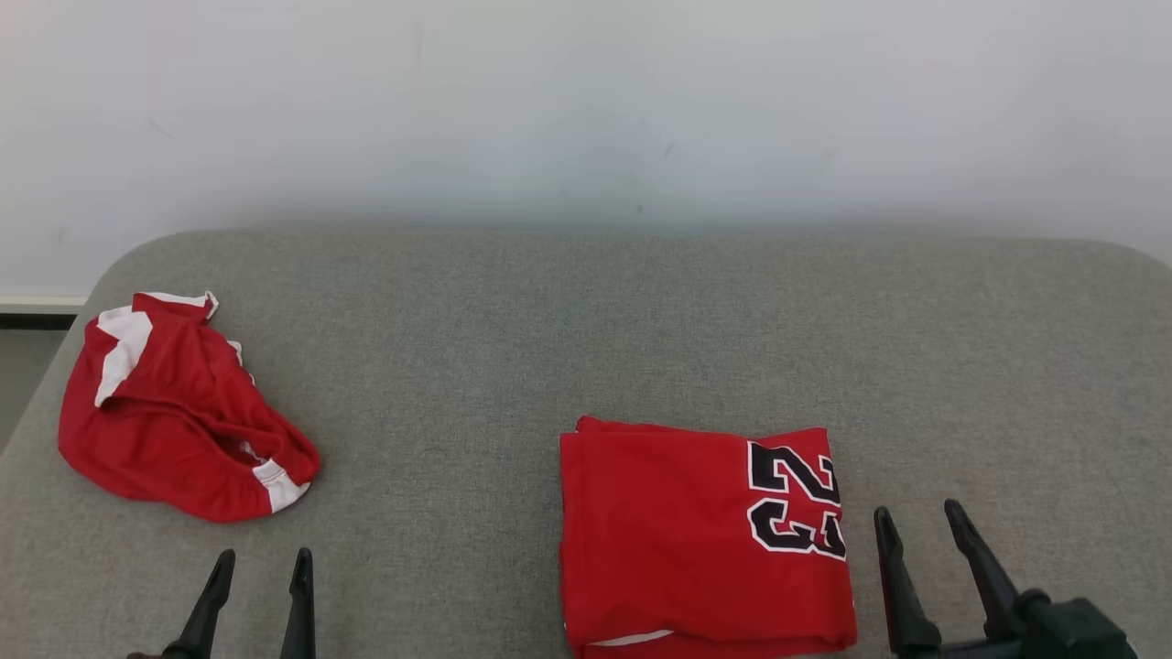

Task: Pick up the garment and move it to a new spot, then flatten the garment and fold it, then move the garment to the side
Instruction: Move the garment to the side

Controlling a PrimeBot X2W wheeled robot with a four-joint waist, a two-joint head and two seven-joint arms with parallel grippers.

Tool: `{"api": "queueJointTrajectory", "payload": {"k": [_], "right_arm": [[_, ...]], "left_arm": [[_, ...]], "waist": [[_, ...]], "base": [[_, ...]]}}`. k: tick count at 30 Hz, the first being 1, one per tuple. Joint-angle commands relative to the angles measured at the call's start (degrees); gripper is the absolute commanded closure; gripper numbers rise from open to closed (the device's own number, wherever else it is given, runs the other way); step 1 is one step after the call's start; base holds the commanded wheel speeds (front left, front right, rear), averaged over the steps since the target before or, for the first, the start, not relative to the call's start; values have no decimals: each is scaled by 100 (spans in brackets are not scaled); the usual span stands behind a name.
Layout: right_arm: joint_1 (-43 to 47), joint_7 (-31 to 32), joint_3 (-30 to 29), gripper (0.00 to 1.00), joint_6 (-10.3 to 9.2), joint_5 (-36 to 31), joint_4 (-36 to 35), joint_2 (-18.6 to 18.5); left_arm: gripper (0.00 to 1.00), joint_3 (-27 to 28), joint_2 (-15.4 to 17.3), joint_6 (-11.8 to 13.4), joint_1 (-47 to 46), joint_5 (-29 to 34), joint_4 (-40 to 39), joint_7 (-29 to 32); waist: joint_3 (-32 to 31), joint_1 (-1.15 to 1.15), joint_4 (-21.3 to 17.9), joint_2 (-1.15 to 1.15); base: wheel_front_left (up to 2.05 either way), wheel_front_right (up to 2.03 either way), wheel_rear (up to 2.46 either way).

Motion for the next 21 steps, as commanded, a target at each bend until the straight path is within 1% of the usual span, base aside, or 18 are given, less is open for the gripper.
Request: {"api": "queueJointTrajectory", "payload": {"k": [1, 4, 7, 11, 15, 21], "right_arm": [[-123, 28, -1, 0, -16, 30, 29, -68], [-418, 178, 18, 0, -16, -49, 164, -177], [-771, 411, 31, 0, -16, -135, 388, -210], [-1243, 828, 2, 0, -16, -240, 874, -171], [-1548, 1063, -10, 0, -16, -318, 1436, -132], [-1791, 1048, 46, 0, -16, -215, 2241, -75]], "left_arm": [[0, -2, -1, 5, -81, 12, 8, -2], [0, -33, -10, 5, -180, -28, 6, -2], [0, -69, -5, 5, -304, -56, 10, -2], [0, -97, -9, 5, -448, -115, 38, -2], [0, -114, -19, 5, -549, -167, 73, -2], [0, -84, -9, 5, -655, -203, 116, -2]], "waist": [[50, 0, 17, 0], [187, 0, 57, 0], [350, 0, 102, 0], [550, 0, 157, 0], [667, 0, 228, 0], [780, 0, 261, 0]], "base": [[0, 0, 0], [0, 0, 0], [0, 0, 0], [0, 0, 0], [0, 0, 0], [0, 0, 0]]}}
